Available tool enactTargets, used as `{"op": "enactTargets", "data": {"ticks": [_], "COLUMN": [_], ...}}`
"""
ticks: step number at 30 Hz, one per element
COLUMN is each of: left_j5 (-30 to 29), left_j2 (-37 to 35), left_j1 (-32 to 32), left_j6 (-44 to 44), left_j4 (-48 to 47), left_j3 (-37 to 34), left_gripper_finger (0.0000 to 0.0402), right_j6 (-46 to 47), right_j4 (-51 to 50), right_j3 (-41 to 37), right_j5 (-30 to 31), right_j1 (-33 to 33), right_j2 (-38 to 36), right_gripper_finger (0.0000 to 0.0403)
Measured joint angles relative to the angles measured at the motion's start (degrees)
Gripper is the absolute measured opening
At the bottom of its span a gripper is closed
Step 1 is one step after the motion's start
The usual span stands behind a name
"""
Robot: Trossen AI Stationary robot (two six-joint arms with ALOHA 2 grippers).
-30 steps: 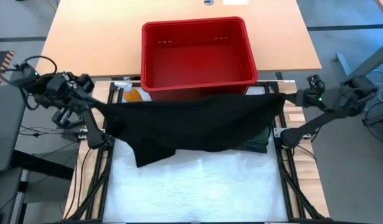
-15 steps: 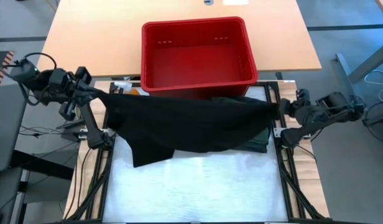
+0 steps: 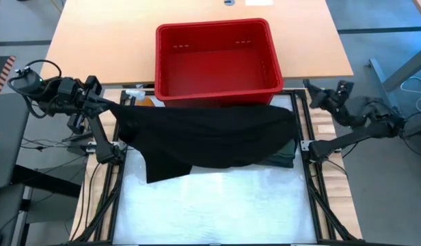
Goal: Fold laundry
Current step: Fold the black shirt
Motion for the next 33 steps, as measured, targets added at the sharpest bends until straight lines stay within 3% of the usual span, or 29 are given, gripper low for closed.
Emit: {"op": "enactTargets", "data": {"ticks": [2,4,10,12,16,20,33], "left_j5": [1.19,2.11,2.59,2.68,3.25,3.43,4.60], "left_j2": [0.00,0.00,0.00,0.00,0.00,0.00,0.00], "left_j1": [0.00,0.01,0.00,0.00,0.00,0.02,0.01], "left_j6": [-0.53,-1.54,-6.91,-8.47,-10.16,-10.16,-12.27], "left_j4": [-0.42,-1.61,-5.37,-6.55,-7.62,-7.55,-7.48], "left_j3": [0.00,0.00,-1.20,-1.40,-1.42,-1.42,-1.42], "left_gripper_finger": [0.0000,0.0000,0.0000,0.0000,0.0000,0.0000,0.0000], "right_j6": [-4.05,-2.02,30.57,34.22,27.29,25.20,6.53], "right_j4": [-0.12,-4.32,-34.24,-37.01,-31.59,-33.84,-18.15], "right_j3": [0.43,0.43,0.27,0.05,-2.10,-6.82,-18.03], "right_j5": [-9.89,-17.63,-25.90,-27.91,-34.84,-42.08,-51.32], "right_j1": [-1.30,-2.51,-6.98,-8.77,-14.34,-22.18,-36.36], "right_j2": [0.40,1.73,10.36,12.94,13.76,13.99,12.80], "right_gripper_finger": [0.0104,0.0115,0.0165,0.0185,0.0222,0.0240,0.0239]}}
